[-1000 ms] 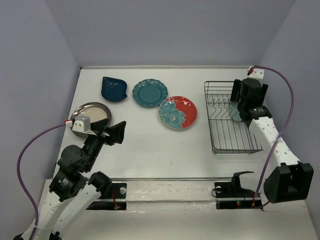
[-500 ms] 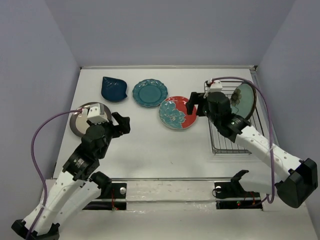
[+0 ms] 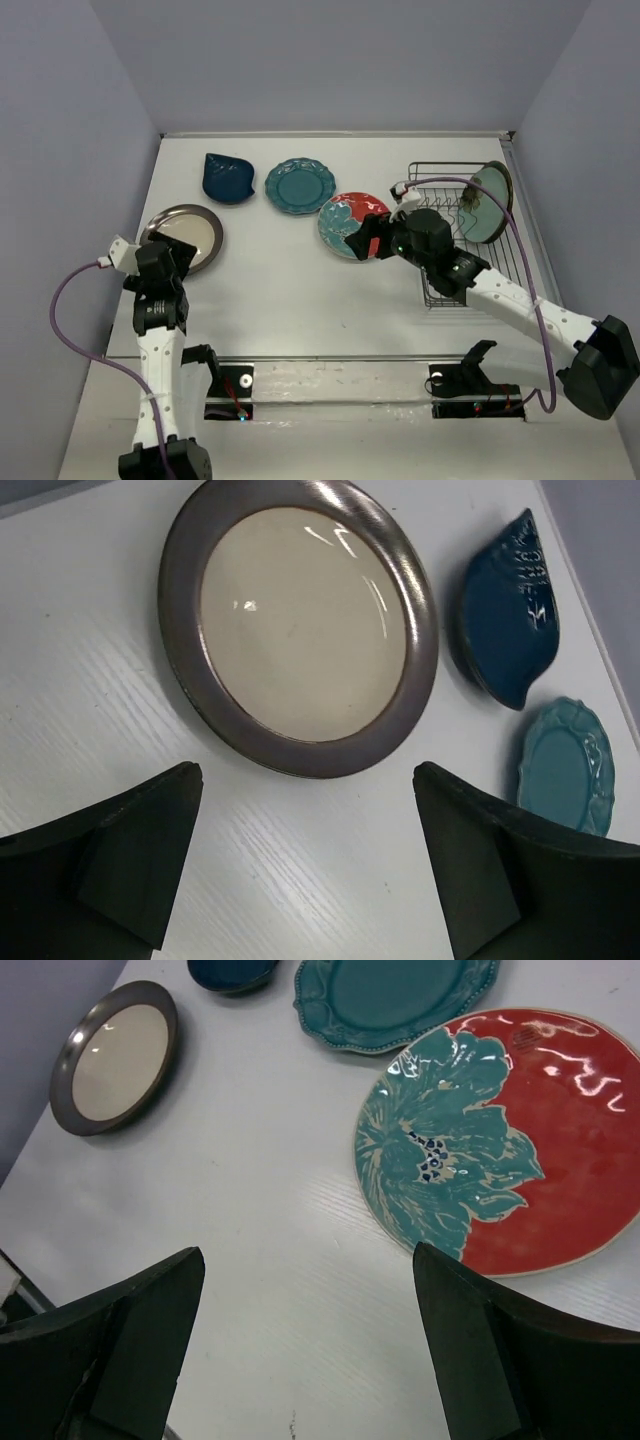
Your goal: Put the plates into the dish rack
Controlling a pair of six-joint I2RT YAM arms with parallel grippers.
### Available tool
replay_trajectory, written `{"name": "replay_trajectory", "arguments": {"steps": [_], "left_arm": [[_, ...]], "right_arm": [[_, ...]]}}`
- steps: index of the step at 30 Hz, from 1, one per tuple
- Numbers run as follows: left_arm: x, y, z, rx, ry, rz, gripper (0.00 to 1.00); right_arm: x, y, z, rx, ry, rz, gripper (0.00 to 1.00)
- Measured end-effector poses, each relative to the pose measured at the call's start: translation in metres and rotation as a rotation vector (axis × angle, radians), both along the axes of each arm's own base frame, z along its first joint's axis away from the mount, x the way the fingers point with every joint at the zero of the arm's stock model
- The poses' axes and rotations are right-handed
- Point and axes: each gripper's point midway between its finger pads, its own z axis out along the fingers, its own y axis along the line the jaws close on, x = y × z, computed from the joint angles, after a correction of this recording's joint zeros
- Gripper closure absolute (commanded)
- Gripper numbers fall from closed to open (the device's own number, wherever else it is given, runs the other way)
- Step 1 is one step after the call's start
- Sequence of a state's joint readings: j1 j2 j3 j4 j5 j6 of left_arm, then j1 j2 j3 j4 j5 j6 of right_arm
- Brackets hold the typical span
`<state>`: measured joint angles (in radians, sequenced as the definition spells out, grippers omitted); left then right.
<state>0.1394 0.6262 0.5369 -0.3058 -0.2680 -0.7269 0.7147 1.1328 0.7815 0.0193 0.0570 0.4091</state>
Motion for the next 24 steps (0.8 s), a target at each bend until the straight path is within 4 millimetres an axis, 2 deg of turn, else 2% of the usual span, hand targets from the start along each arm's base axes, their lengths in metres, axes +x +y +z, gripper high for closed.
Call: {"name": "replay_trajectory", "arguments": {"steps": [2,5,9,12,18,21,22,24], "left_arm": [[-0.005,0.017,-0.02,-0.057,0.026,0.08,0.05],[-0.01,0.027,-0.055,-0.161,0.069,0.15,0.06],[-0.013,0.025,-0.094,-0.294,0.099,0.216,0.06],[-0.008,0.024,-0.102,-0.348,0.065,0.244,0.07],[0.014,0.035,-0.117,-0.413,0.007,0.3,0.1],[0.026,0.042,-0.116,-0.427,-0.049,0.307,0.14],[0.031,0.043,-0.116,-0.433,-0.066,0.305,0.17],[0.038,0.044,-0.115,-0.446,-0.095,0.3,0.36]], "right_arm": [[-0.005,0.002,0.006,0.024,-0.008,0.026,0.1],[-0.014,0.006,0.021,0.068,-0.029,0.068,0.1],[-0.025,0.011,0.035,0.113,-0.039,0.123,0.1],[-0.031,0.014,0.038,0.131,-0.035,0.156,0.11],[-0.037,0.018,0.038,0.14,-0.023,0.19,0.11],[-0.038,0.018,0.037,0.14,-0.018,0.197,0.11],[-0.038,0.019,0.036,0.14,-0.017,0.198,0.11],[-0.038,0.019,0.035,0.139,-0.013,0.201,0.11]]}}
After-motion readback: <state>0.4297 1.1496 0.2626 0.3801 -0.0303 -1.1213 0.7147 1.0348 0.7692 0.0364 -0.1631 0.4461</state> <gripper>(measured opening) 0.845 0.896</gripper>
